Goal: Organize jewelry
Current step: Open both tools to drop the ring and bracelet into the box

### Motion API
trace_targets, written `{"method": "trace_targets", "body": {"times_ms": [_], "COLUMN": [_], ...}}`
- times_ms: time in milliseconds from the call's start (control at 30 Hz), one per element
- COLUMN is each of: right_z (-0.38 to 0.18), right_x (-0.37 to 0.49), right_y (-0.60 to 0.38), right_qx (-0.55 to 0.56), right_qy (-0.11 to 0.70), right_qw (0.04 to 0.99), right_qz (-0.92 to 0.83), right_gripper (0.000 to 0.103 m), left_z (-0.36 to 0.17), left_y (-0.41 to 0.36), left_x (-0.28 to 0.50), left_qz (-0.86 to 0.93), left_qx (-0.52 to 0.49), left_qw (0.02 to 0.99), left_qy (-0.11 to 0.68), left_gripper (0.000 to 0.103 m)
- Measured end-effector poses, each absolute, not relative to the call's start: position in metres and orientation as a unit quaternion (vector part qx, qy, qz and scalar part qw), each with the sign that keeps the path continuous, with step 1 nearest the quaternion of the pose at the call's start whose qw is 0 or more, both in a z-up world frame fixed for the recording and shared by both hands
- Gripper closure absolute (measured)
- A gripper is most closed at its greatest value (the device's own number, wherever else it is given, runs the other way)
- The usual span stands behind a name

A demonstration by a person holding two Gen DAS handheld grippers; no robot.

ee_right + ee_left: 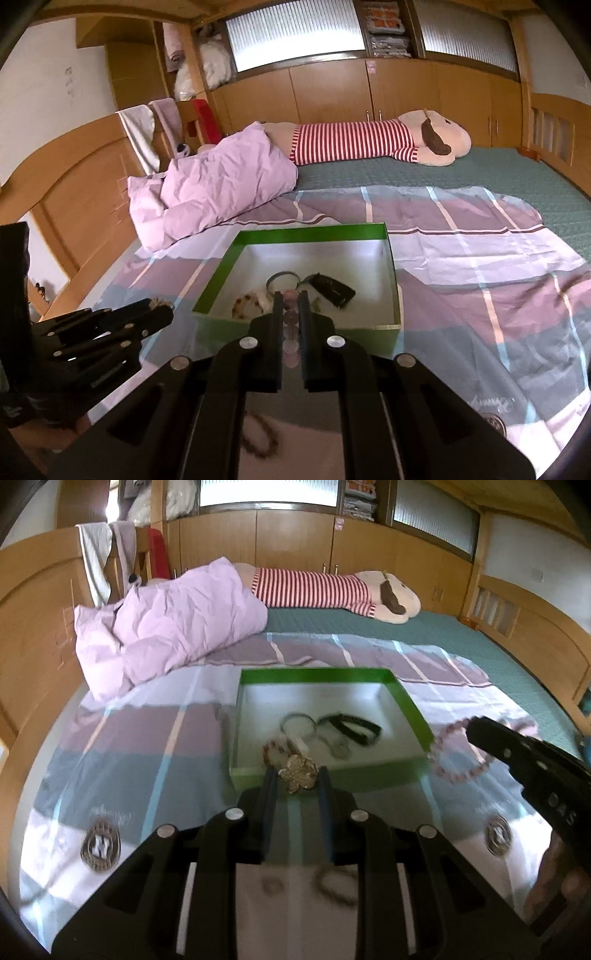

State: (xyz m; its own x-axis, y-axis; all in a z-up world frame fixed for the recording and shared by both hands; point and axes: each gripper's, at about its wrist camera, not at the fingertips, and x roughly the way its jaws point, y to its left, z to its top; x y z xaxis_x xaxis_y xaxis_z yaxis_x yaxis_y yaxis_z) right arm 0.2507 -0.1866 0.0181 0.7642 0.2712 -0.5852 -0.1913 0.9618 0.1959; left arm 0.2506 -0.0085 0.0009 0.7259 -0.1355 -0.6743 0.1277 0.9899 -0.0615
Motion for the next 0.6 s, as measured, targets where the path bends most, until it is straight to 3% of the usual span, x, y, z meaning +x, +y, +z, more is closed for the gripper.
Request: {"method": "trace_targets", "body": {"times_ms": [267,300,333,367,400,600], "right_z": [-0.019,-0.025,-0.031,-0.035,-0.036,-0.010], "right_x": [0.321,0.326,0.329,0.330,0.329,0.309], "right_y": [-0.182,-0.182,-0.183,-0.186,-0.191,-0.210], "right_qx": [0.053,0.047,0.046,0.050,0.057,0.076], "right_qy": [0.338,0.343,0.347,0.347,0.344,0.325], "right_qw": [0.931,0.929,0.928,0.929,0.931,0.937], "right_qz": [0.131,0.128,0.126,0.116,0.107,0.101], "right_gripper": [0.094,0.080,0.053,0.043,0.029,0.028], "left_z": [-0.032,-0.037,-0.041,-0.048,-0.051,-0.031], "left_y": [-0.021,-0.024,-0.026,-0.029,-0.028,-0.008], "left_x": [0.343,0.350,0.353,0.357,0.358,0.337], "left_qz": [-0.081,-0.086,-0.090,-0.086,-0.064,-0.065], "left_qx": [-0.023,-0.022,-0.018,-0.008,0.001,-0.030], "left_qw": [0.915,0.913,0.912,0.913,0.916,0.923], "left_qy": [0.394,0.398,0.400,0.400,0.395,0.379], "left_gripper": [0.080,0.074,0.062,0.028,0.016,0.014]}}
